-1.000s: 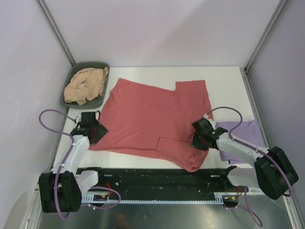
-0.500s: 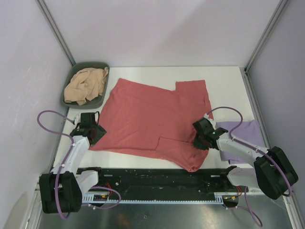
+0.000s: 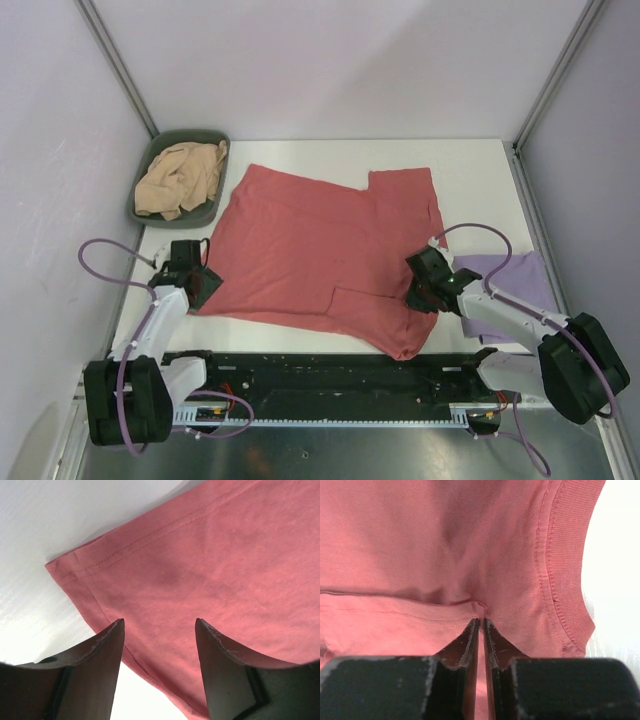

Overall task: Fold and stack the t-shirts
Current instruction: Grap the side of the flattened tshirt closest away from the robot with both arms

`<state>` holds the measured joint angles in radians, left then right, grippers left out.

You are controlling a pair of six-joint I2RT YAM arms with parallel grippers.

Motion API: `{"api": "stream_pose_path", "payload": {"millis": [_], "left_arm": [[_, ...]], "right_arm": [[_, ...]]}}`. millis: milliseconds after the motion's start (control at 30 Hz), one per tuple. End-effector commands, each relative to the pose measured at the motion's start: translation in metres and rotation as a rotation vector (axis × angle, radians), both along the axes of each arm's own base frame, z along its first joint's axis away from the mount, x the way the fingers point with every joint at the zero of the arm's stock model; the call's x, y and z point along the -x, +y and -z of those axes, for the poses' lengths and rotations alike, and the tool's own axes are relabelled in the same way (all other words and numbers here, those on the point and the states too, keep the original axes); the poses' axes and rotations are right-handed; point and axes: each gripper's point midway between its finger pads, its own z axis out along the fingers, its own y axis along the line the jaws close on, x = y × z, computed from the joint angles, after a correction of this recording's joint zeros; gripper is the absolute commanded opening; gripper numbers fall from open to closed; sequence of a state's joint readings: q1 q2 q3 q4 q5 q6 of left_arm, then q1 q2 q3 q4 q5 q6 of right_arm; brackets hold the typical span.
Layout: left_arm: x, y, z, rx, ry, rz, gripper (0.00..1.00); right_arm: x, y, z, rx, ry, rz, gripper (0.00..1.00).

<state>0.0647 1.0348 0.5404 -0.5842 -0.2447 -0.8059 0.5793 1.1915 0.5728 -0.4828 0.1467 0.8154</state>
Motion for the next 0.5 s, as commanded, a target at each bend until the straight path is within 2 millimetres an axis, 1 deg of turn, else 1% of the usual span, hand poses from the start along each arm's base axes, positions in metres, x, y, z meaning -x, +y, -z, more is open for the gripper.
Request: {"api": "stream_pose_path", "payload": {"millis": [0,267,467], "left_arm": [[-0.001,0.005,0.003,0.011,-0.013,-0.083,0.64],[0.006,0.015,-0.002,-0.018,-0.024,-0.144,0.63],[0.016,0.023,0.002,-0.032,-0.014,-0.2,0.64]], "right_arm": [[-0.006,0.005,-0.013,-0.027,-0.041,-0.008,0.12],[-0.006,0.01,-0.018,-0.047,-0.047,-0.024,0.07],[-0.006,0.017,-0.022,-0.068,-0.051,-0.046,0.02]]}}
